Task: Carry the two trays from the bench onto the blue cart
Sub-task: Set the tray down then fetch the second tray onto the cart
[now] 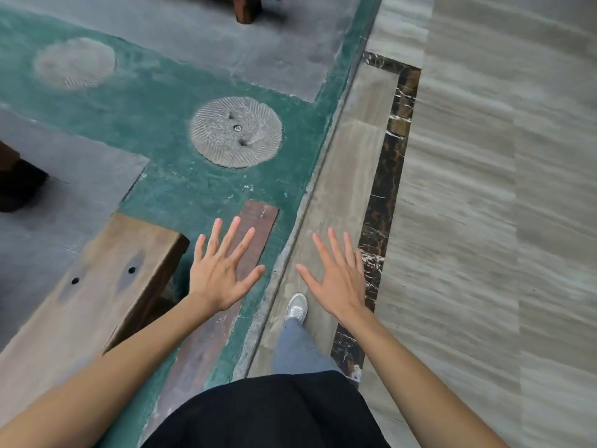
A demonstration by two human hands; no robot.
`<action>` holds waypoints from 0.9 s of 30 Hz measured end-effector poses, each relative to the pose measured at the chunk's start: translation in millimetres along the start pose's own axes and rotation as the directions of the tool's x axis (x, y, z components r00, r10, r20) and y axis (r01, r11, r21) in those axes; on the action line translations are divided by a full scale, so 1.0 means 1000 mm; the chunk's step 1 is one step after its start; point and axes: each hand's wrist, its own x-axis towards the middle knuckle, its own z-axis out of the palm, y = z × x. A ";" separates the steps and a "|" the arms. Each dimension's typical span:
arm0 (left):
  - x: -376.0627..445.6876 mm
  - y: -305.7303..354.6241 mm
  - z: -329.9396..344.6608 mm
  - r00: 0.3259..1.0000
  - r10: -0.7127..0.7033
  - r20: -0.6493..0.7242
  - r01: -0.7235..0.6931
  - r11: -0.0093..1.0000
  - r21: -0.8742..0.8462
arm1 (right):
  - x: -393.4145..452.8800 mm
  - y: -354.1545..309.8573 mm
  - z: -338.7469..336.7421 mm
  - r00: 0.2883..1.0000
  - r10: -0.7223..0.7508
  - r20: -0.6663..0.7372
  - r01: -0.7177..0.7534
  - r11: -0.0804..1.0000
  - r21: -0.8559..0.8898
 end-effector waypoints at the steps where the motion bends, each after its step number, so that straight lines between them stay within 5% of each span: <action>1: 0.010 0.004 -0.002 0.999 -0.046 -0.004 0.046 0.999 -0.025 | 0.017 -0.001 -0.002 1.000 -0.014 0.018 0.014 1.000 0.008; 8: 0.072 0.029 -0.010 0.955 -0.296 -0.014 0.291 0.947 -0.134 | 0.128 -0.004 -0.021 0.966 -0.230 0.117 0.231 0.973 0.001; 15: 0.112 0.026 -0.025 0.818 -0.573 -0.051 0.539 0.794 -0.280 | 0.212 -0.041 -0.039 0.900 -0.417 0.128 0.418 0.908 0.022; 27: 0.208 -0.059 -0.027 0.588 -0.808 -0.035 0.746 0.559 -0.362 | 0.372 -0.145 -0.040 0.750 -0.610 0.256 0.624 0.781 0.031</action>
